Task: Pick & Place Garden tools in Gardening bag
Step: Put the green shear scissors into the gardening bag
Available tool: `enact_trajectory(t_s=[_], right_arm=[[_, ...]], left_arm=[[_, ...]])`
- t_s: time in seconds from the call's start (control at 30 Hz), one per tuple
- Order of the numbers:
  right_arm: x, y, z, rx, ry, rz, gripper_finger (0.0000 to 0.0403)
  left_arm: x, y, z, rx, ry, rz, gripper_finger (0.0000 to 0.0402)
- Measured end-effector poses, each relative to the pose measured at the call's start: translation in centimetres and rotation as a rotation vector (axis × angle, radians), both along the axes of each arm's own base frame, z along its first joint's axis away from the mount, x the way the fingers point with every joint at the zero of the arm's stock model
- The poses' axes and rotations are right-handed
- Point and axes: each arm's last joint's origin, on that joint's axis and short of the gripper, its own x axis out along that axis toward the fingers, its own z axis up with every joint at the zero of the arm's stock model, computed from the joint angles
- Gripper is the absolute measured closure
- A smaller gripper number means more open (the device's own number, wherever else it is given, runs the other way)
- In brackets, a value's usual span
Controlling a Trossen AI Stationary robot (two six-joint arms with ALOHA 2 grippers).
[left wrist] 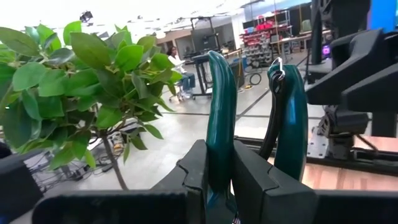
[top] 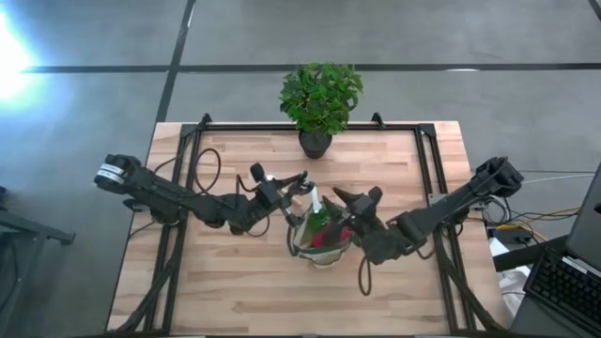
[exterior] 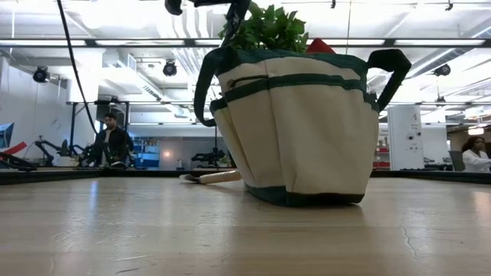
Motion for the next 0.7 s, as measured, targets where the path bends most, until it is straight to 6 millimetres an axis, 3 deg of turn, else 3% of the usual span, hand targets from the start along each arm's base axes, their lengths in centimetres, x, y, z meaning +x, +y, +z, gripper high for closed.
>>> enact_trajectory(t_s=[0.3,0.7], right_arm=[[3.1,1.1,2.0,-0.066,0.047,-0.001,0.0245],[5.5,-1.2,2.3,-0.076,0.077,-0.031,0.0269]], left_arm=[[0.0,0.0,0.0,0.003,0.006,0.013,0.0357],[-0.2,-0.6,0.0,0.005,0.008,-0.007,0.0357]])
